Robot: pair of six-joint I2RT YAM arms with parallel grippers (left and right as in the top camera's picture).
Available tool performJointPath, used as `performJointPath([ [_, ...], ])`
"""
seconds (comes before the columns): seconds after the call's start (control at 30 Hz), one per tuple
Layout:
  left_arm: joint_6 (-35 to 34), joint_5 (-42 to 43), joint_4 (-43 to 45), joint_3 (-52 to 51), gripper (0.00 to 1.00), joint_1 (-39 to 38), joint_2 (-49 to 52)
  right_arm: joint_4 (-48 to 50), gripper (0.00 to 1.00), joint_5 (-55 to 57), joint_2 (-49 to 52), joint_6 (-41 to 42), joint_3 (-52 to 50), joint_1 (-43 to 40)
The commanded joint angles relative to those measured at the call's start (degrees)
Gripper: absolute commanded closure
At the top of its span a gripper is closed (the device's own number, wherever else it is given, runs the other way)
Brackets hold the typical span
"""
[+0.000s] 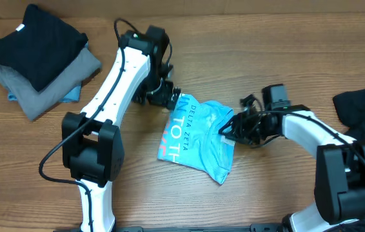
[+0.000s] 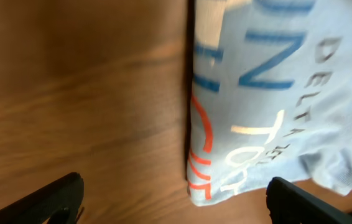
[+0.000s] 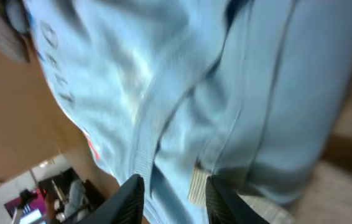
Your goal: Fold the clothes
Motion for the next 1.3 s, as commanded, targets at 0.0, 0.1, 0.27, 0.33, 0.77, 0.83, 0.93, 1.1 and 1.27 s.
performJointPath([
  [0.0,1.33,5.29,2.05,-6.38,0.04,0.39,-0.9,-0.72,0.61,6.1,-1.42,-2.14,0.63,4.2],
  [0.1,1.31,6.91,4.5,-10.84,0.04,0.37,-0.9,0.07,0.64,5.81,-1.4,-2.16,0.63,7.08],
  [0.27,2.84,9.86,7.21,-15.37,0.16,0.37,-0.9,3.37,0.69,5.6,-1.4,-2.29,0.63,11.26],
  [0.33,3.63,11.15,7.54,-15.93,0.24,0.31,-0.9,4.9,0.68,5.6,-1.4,-1.9,0.63,12.04],
  [0.77,4.33,10.88,8.02,-16.2,0.64,0.42,-0.9,-3.69,0.95,4.5,-3.1,-5.55,6.38,3.48],
  [0.83,4.31,10.91,8.02,-16.2,0.63,0.42,-0.9,-5.35,0.91,4.7,-3.28,-7.45,8.2,2.51],
  [0.93,4.31,11.04,7.87,-16.2,0.42,0.42,-0.9,-7.8,0.63,4.72,-3.28,-8.48,10.14,1.33],
  [1.1,4.35,11.37,5.68,-16.2,0.21,0.39,-0.9,-13.31,0.65,6.51,-3.26,-8.66,9.97,1.09],
  [1.27,6.25,11.32,5.84,-16.94,0.22,0.39,-0.9,-16.76,0.65,10.23,-3.13,-8.66,7.72,2.05],
])
